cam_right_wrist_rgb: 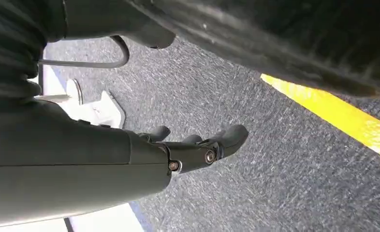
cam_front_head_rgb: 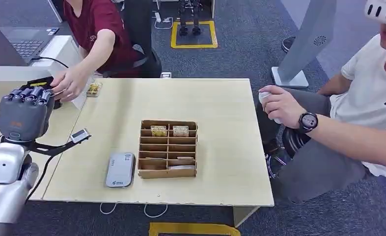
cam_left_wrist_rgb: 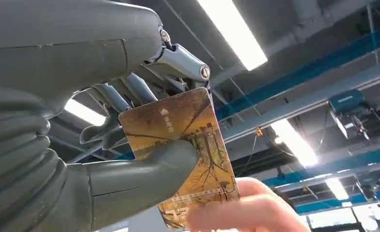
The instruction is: Pass the card to the sensor for recognition and then transmit it.
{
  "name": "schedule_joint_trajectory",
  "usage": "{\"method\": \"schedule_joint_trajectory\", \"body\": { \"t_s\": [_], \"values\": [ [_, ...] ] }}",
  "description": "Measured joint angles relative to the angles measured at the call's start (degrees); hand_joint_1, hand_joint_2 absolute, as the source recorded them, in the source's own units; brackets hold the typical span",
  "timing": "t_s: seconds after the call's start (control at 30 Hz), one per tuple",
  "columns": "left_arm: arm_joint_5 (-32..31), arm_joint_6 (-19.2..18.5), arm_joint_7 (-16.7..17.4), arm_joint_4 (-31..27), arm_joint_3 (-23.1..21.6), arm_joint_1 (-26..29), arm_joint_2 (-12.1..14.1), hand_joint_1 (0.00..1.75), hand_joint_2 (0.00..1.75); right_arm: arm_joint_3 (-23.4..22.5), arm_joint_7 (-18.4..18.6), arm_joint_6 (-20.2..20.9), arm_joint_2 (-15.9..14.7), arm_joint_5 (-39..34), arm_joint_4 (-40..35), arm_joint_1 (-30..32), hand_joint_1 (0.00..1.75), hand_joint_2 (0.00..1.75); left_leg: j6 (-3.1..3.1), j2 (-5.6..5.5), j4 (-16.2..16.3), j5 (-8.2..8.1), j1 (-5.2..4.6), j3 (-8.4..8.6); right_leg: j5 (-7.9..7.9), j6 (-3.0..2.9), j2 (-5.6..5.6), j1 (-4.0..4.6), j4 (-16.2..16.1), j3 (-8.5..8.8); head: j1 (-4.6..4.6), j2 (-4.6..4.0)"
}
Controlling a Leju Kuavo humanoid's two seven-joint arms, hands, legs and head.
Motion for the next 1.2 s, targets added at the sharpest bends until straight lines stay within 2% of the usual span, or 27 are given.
{"method": "schedule_joint_trajectory", "body": {
  "t_s": [0.17, 0.2, 0.4, 0.63, 0.8, 0.93, 1.0, 1.07, 1.2],
  "values": [
    [0.0, 0.0, 1.5, 2.4, -1.5, -1.9, 0.7, 1.75, 1.75, 0.4, -0.7, -0.3, -0.1, 0.0, 0.0, -0.1, 0.00, 1.75, 0.02, -0.02, 0.0, -0.01, -0.02, -0.02, 0.00, 0.01, -0.02, -0.03, 0.0, 0.00, 0.02, 0.00],
    [0.1, 0.0, 1.5, 2.7, -1.6, -2.1, 0.9, 0.00, 1.75, 0.5, -0.8, -0.3, -0.1, 0.0, 0.0, -0.1, 0.00, 1.75, 0.02, 0.00, 0.0, -0.02, -0.02, -0.01, 0.00, 0.01, 0.00, -0.03, 0.0, -0.01, 0.04, 0.00],
    [5.5, -1.0, -0.4, 5.0, -2.6, -3.8, 0.4, 0.00, 1.75, 0.8, -0.8, -0.4, -0.3, 0.0, 0.3, -0.1, 0.00, 1.75, 0.02, 0.00, 0.0, -0.01, -0.03, -0.02, 0.00, 0.01, -0.02, -0.03, 0.0, -0.02, 0.04, -0.02],
    [6.2, -1.5, -1.1, 6.2, -3.6, -4.5, -0.6, 0.00, 1.75, 1.1, -0.8, -0.4, -0.3, 0.0, 0.5, -0.2, 0.00, 1.75, 0.02, 0.03, 0.0, -0.02, -0.03, -0.01, 0.00, 0.01, 0.02, -0.04, 0.0, -0.02, 0.04, -0.02],
    [10.0, -4.3, -1.6, 6.5, -3.9, -4.5, -1.4, 0.00, 1.75, 1.1, -0.5, -0.5, -0.3, -0.3, 0.5, -0.1, 0.00, 1.75, 0.02, 0.02, 0.0, -0.02, -0.03, -0.02, 0.00, 0.02, 0.01, -0.04, 0.0, -0.03, 0.04, 0.00],
    [16.9, -10.5, -3.6, 6.1, -4.3, -4.5, -2.2, 0.00, 1.75, 1.1, -0.3, -0.5, -0.3, -0.7, 0.5, -0.1, 0.00, 1.75, 0.02, 0.02, 0.0, -0.02, -0.03, -0.02, 0.01, 0.01, 0.01, -0.04, 0.0, -0.03, 0.02, 0.00],
    [24.7, -15.9, -7.5, 4.5, -4.5, -3.6, -2.5, 0.00, 1.75, 1.1, -0.3, -0.5, -0.3, -0.9, 0.5, -0.1, 0.00, 1.75, 0.02, 0.02, 0.0, -0.02, -0.04, -0.04, 0.01, 0.01, 0.01, -0.06, 0.0, -0.01, 0.02, 0.00],
    [31.6, -22.8, -10.8, 0.3, -5.2, -1.3, -1.9, 0.00, 1.75, 1.1, -0.2, -0.6, -0.3, -1.5, 0.5, -0.1, 0.00, 1.75, 0.01, 0.07, 0.0, -0.04, -0.04, -0.05, 0.00, 0.02, 0.05, -0.07, 0.0, -0.01, 0.04, 0.00],
    [37.2, -31.3, -12.2, -10.0, -7.1, 5.9, 0.4, 0.00, 1.75, 0.6, 0.9, -0.4, 0.0, -2.6, 0.5, 0.1, 0.00, 1.75, 0.12, 0.17, 0.0, -0.17, -0.04, -0.02, -0.07, 0.06, 0.18, -0.08, 0.0, -0.05, 0.04, 0.00]
  ]
}}
